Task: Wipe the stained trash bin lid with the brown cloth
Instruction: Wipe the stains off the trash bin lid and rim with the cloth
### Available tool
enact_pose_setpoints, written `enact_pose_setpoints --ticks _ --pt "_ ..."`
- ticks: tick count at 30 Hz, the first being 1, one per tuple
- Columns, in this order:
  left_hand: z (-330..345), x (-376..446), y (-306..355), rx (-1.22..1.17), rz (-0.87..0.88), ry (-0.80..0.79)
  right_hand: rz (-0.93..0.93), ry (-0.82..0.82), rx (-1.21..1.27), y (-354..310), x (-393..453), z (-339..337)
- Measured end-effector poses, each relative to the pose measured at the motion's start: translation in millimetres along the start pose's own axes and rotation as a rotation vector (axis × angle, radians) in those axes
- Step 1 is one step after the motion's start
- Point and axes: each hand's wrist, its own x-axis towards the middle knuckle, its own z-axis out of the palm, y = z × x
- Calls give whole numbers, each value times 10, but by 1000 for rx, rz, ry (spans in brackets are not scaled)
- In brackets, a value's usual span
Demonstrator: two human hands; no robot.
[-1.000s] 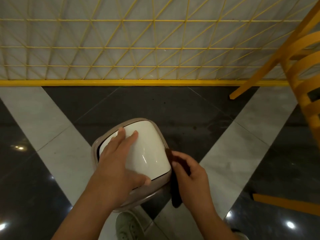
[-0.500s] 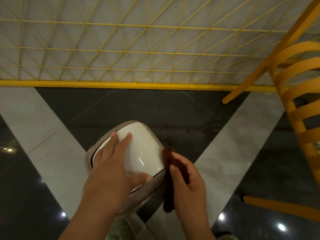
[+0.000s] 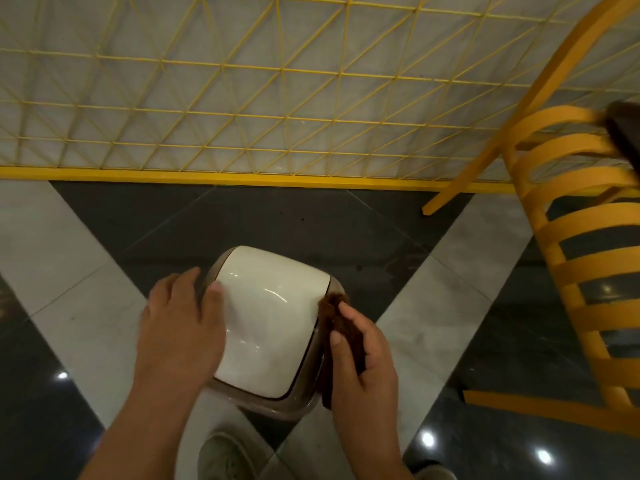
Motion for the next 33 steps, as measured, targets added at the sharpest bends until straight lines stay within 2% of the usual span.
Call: enact_pose_setpoints --ticks 3,7,11,15,23,26,29,31,33 --pt "-9 97 -210 -148 -61 -125 -3 -14 7 43 -115 82" --pt "-30 85 -250 -231 -48 -142 -23 4 -11 44 5 138" --pt "50 59 -216 -314 -67 -230 -50 35 -61 -13 451 6" --pt "190 47 -123 -412 -97 -239 -21 9 -107 -61 713 -120" --pt "257 112 -149 -503 -73 -268 24 -41 -81 -78 584 -250" --pt "143 192 -113 -438 56 -195 -29 -29 -109 -223 586 -313" --pt "-40 390 80 -303 369 -116 -190 -48 -181 -377 589 -282" --pt "-90 534 215 -255 517 -193 -363 -116 -284 -445 648 -188" --pt "-50 636 262 -145 565 -301 -508 -217 -448 -435 747 -49"
